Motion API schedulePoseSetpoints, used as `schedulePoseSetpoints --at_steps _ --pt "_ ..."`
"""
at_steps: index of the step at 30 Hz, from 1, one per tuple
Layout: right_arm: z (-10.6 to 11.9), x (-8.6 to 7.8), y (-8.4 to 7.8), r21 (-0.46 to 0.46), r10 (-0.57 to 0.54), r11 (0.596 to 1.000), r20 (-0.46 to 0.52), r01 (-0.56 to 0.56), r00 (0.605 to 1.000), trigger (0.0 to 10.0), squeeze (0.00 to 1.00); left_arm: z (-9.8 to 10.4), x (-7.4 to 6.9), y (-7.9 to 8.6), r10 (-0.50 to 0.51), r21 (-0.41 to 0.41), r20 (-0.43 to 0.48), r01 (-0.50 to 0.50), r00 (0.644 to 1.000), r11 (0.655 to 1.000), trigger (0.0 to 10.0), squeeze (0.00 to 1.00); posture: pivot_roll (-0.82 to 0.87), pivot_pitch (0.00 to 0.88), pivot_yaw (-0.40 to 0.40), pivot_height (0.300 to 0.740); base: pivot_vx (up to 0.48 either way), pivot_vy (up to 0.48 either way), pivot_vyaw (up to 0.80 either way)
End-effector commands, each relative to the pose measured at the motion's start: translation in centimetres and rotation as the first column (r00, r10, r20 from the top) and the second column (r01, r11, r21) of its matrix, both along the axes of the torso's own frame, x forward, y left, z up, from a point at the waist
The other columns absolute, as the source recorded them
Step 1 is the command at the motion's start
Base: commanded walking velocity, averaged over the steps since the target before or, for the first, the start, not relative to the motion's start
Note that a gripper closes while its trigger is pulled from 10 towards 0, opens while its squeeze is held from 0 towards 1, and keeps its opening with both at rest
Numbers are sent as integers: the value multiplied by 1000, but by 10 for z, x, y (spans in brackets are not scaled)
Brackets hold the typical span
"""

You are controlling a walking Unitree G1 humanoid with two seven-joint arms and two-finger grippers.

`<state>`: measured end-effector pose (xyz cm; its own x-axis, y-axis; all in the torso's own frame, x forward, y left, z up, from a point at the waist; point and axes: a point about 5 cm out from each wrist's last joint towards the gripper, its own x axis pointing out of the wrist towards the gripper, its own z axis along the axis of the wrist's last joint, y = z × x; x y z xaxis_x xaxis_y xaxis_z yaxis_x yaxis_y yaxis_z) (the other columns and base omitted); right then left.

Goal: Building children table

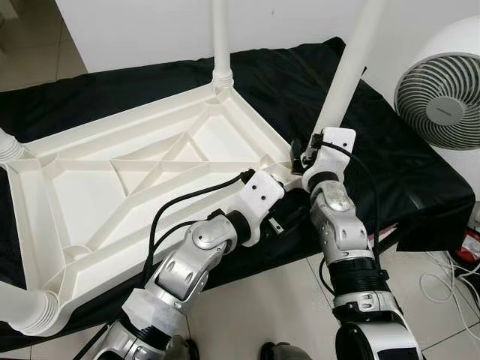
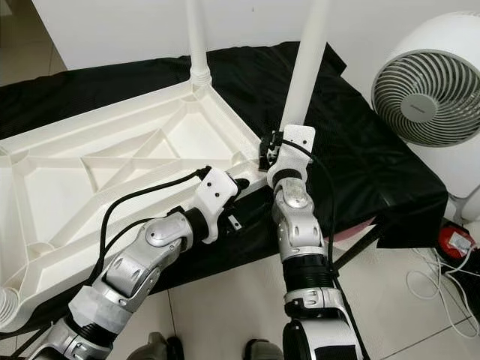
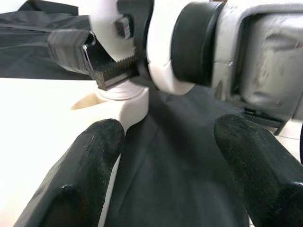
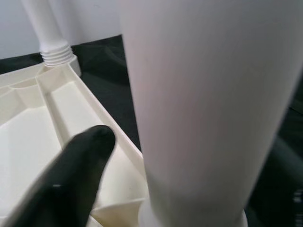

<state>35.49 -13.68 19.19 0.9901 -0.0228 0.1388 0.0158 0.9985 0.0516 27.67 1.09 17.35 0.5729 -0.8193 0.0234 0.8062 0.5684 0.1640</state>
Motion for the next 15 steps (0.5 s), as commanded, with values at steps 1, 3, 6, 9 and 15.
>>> schedulePoseSetpoints --at_steps 1,3,6,9,15 --pt "3 -1 -3 4 8 1000 10 -8 1000 10000 1000 -1 -4 -2 -52 20 0 51 999 998 10000 0 -74 118 27 740 0 0 0" --pt "9 -1 -7 6 8 1000 38 -8 999 10000 1000 0 -3 -2 -48 21 1 48 999 999 10000 0 -73 115 24 740 0 0 0" --pt "10 -3 -9 0 6 1000 47 -6 999 10000 1000 0 -3 -2 -45 20 3 45 999 999 10000 0 -73 115 24 740 0 0 0" --pt "10 -10 -9 10 32 999 65 -33 997 10000 0 0 -2 -1 -37 18 7 37 999 999 10000 0 -71 112 19 740 0 0 0" --pt "3 -26 -13 -16 5 1000 71 -4 997 10000 0 1 -1 0 -27 15 10 27 1000 1000 10000 0 -74 107 15 740 0 0 0"
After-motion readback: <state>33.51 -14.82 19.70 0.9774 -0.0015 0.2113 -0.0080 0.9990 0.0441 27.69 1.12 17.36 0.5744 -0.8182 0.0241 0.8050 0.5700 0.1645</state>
